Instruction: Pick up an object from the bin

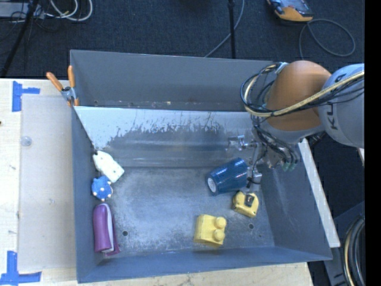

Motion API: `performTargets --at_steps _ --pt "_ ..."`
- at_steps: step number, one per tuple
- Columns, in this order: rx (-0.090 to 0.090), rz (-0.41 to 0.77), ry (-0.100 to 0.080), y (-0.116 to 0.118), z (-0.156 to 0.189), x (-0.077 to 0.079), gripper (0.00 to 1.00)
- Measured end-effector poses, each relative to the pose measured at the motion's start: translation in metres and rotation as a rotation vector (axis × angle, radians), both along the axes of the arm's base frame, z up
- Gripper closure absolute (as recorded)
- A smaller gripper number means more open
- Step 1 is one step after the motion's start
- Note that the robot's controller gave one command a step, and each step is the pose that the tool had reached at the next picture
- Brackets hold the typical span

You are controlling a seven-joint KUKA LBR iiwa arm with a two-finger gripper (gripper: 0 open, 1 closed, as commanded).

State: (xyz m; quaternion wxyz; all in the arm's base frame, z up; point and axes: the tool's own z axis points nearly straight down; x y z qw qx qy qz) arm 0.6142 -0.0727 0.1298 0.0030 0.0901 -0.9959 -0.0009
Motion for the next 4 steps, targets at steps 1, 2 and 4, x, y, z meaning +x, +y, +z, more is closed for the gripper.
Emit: performTargets --at_steps 1,2,4 --pt "0.0 -0.038 -0.007 -0.005 0.008 0.004 0.0" --pt "0.0 -0.016 -0.005 -0.004 -0.05 0.007 0.0" --pt "0.001 -0.136 -0.01 -0.016 -0.059 0.007 1.0"
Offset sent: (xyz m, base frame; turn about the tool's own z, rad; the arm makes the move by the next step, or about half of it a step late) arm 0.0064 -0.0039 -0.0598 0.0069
